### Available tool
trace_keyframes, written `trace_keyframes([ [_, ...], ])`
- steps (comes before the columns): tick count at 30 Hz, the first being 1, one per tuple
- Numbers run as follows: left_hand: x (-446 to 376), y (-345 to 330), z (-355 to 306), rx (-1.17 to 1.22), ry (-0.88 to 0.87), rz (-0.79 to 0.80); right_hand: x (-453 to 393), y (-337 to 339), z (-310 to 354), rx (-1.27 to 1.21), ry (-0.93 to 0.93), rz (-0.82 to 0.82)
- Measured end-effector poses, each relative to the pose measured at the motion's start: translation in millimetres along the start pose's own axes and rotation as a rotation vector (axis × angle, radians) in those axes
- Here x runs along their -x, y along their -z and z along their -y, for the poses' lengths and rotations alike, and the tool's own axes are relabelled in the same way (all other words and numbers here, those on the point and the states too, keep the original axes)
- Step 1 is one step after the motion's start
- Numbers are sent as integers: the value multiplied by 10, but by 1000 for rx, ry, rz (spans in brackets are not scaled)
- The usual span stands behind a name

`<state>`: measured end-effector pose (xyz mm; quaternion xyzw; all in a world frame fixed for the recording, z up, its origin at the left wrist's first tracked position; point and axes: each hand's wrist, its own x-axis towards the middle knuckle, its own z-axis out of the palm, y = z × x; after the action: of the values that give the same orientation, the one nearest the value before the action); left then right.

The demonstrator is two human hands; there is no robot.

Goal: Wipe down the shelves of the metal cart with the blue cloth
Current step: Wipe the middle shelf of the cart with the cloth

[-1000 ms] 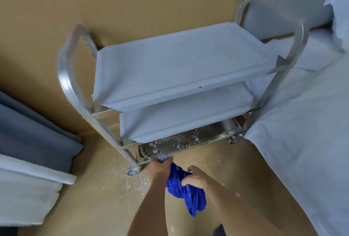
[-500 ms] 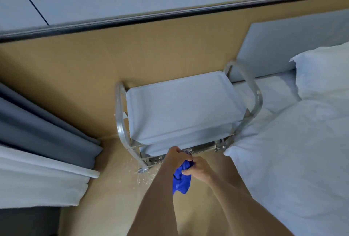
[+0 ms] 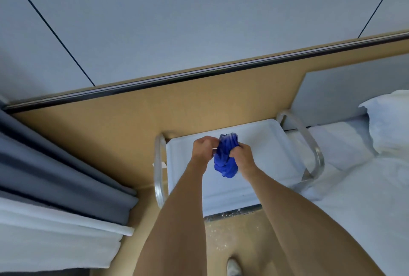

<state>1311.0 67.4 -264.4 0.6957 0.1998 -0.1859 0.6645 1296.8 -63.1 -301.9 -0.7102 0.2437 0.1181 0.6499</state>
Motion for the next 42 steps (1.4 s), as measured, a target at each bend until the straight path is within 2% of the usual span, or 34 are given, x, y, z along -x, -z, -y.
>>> trace_keyframes([
  [3, -391, -81, 8, -20, 32, -60, -456, -7, 64, 25, -79, 66],
  [8, -960, -281, 498, -58, 179, -131, -1057, -102, -461, 10, -175, 34],
  [13, -1226, -356, 1116, -180, 371, -169, -1347, -142, -1105, 297, -316, 159],
  [16, -1309, -370, 1352, -198, 423, -187, -1409, -106, -1322, 378, -339, 202],
  [19, -1420, -385, 1340, -164, 396, -184, -1529, -93, -1322, 379, -340, 141],
  [23, -1562, -343, 1170, -184, 354, -222, -1651, -117, -1145, 334, -216, 110],
  [27, -1650, -194, 1088, -352, 327, -298, -1732, -174, -1030, 495, -207, 92],
  [31, -1604, 76, 1032, -394, 320, -340, -1598, -330, -940, 562, -236, 5],
  [35, -1561, 495, 856, -415, 280, -378, -1432, -744, -832, 666, -220, 143],
  [37, -1572, 737, 752, -532, 240, -376, -1345, -1022, -739, 777, -180, 237],
  [39, -1574, 1003, 643, -756, 194, -361, -1261, -1299, -716, 880, -141, 328],
  [42, -1706, 1431, 538, -1349, 41, -192, -1058, -1795, -778, 1011, -81, 496],
])
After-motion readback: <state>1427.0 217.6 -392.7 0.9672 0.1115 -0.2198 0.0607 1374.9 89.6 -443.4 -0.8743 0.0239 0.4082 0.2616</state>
